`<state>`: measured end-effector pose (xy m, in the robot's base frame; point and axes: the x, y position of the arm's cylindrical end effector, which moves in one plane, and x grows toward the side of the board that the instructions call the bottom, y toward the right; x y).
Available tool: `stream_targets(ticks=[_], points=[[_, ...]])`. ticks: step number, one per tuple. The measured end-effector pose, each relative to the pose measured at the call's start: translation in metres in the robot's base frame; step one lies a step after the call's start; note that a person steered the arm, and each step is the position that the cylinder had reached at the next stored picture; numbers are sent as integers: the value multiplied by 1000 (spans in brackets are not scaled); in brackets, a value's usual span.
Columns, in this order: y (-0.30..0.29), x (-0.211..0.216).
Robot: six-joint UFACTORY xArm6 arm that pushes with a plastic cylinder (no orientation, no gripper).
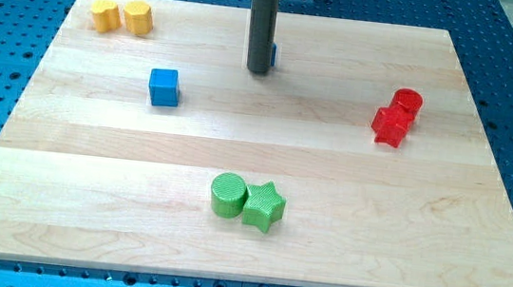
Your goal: Push the cube into the triangle
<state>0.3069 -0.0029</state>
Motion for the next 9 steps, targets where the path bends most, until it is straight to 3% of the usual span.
stream_targets(ticks=[1,2,3,4,5,8,9], points=[[0,-31],[-1,30],[-59,149],[-172,174],[-216,146],[-20,40],[-19,50]])
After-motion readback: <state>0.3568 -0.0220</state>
